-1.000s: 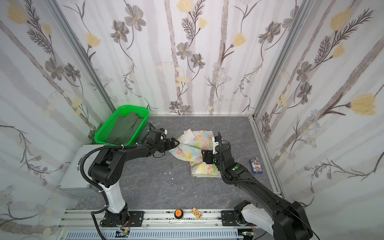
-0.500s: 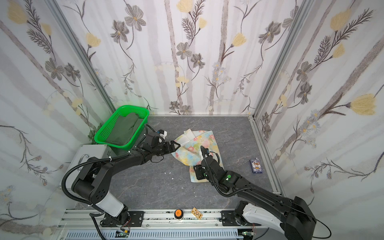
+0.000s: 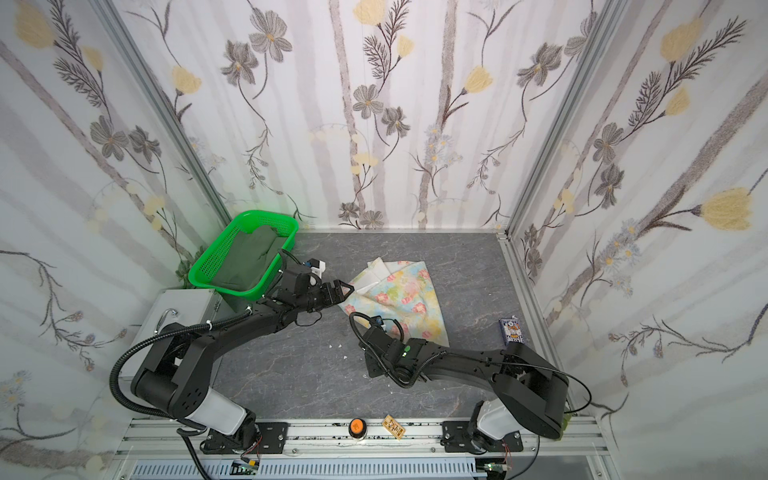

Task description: Fold and stack the skirts

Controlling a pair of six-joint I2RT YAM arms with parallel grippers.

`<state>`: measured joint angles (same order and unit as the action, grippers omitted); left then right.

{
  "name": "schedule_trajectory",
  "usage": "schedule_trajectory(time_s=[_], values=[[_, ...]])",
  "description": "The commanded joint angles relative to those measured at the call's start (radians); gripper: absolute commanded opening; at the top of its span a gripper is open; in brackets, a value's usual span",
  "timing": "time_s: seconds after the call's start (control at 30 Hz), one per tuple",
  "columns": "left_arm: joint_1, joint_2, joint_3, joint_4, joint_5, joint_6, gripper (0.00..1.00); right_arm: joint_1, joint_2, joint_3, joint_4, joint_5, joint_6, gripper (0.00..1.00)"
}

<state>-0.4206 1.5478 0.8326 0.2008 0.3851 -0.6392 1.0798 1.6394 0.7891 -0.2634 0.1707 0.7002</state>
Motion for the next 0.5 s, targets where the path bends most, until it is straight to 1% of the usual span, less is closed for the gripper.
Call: schedule_trajectory(time_s=[0.0, 0.1, 0.2, 0.47], values=[[0.017, -0.027, -0.014, 0.006, -0.001, -0.004, 0.92, 0.000, 0.036, 0.041, -0.061, 0.084, 0.024, 0.48], [0.033, -0.048, -0.028, 0.006, 0.001, -0.003, 0.92, 0.000, 0.074, 0.064, -0.097, 0.095, 0.022, 0.48], [0.047, -0.069, -0.042, 0.006, 0.007, -0.004, 0.92, 0.000, 0.085, 0.073, -0.141, 0.134, 0.032, 0.46], [0.084, -0.106, -0.063, 0.006, 0.019, -0.002, 0.92, -0.002, 0.131, 0.080, -0.147, 0.115, 0.026, 0.46]])
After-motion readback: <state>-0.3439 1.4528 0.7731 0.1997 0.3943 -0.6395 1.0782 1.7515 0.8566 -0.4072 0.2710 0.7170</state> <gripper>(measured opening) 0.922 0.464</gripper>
